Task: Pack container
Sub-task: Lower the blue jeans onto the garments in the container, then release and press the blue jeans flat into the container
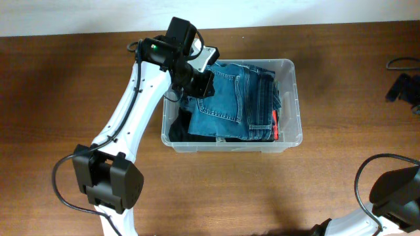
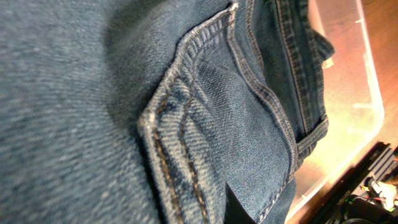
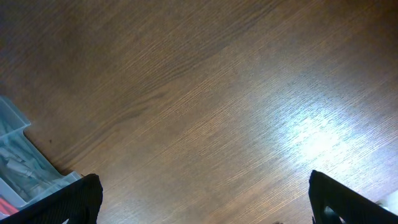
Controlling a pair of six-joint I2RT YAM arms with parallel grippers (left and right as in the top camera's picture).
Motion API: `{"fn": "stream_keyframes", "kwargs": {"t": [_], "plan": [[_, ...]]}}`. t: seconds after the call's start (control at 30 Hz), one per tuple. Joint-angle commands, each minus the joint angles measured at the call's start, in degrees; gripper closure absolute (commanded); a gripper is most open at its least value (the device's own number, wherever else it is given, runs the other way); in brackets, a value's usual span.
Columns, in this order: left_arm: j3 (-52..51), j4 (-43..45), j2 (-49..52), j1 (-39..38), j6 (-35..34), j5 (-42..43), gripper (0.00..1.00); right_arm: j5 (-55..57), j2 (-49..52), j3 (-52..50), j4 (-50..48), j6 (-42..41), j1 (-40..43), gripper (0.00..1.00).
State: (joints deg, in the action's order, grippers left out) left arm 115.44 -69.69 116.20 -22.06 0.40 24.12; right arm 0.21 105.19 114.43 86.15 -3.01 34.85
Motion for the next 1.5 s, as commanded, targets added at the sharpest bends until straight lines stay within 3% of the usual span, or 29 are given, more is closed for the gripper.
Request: {"fn": "stream_keyframes", "kwargs": {"t": [0.0,0.07,0.17,0.37,0.6,0.77,0.9,1.0,1.07,1.47], "plan": [[-0.3,0.1,-2.2,0.1,-0.2,-3.3,0.77,0.5,-0.7,1.0,0.0,-0.5,0.0,0.02],[-0.8,0.1,-2.1,0.1,-0.2,-5.0,0.76,0.5,-0.7,1.0,0.0,-0.5,0.0,0.02],[-1.5,0.2,-1.9,0.1,-0.2,-9.2,0.46,0.5,-0.7,1.0,0.0,-0.5,0.0,0.02],[-1.6,0.5,-2.0,0.1,-0.6,-13.8,0.44,0.5,-0.7,1.0,0.0,-0.5,0.0,0.02],[-1.5,-1.4,-2.6,0.1,-7.5,-26.4,0.43,0.5,-0.7,1.0,0.0,-0.5,0.0,0.02],[-1.5,-3.3,-2.6,0.0,-11.0,-27.0,0.43,0.5,-0.7,1.0,0.0,-0.5,0.0,0.02],[-1.5,-3.5,-2.6,-0.7,-15.1,-26.9,0.59,0.5,-0.7,1.0,0.0,-0.5,0.0,0.02],[-1.5,-3.5,-2.6,-1.9,-16.9,-26.9,0.89,0.5,-0.7,1.0,0.0,-0.5,0.0,0.02],[-1.5,-3.2,-2.6,-3.0,-17.1,-27.0,0.99,0.5,-0.7,1.0,0.0,-0.5,0.0,0.02],[-2.9,0.7,-2.5,-4.2,-17.1,-27.6,0.99,0.5,-0.7,1.0,0.0,-0.5,0.0,0.01]]}}
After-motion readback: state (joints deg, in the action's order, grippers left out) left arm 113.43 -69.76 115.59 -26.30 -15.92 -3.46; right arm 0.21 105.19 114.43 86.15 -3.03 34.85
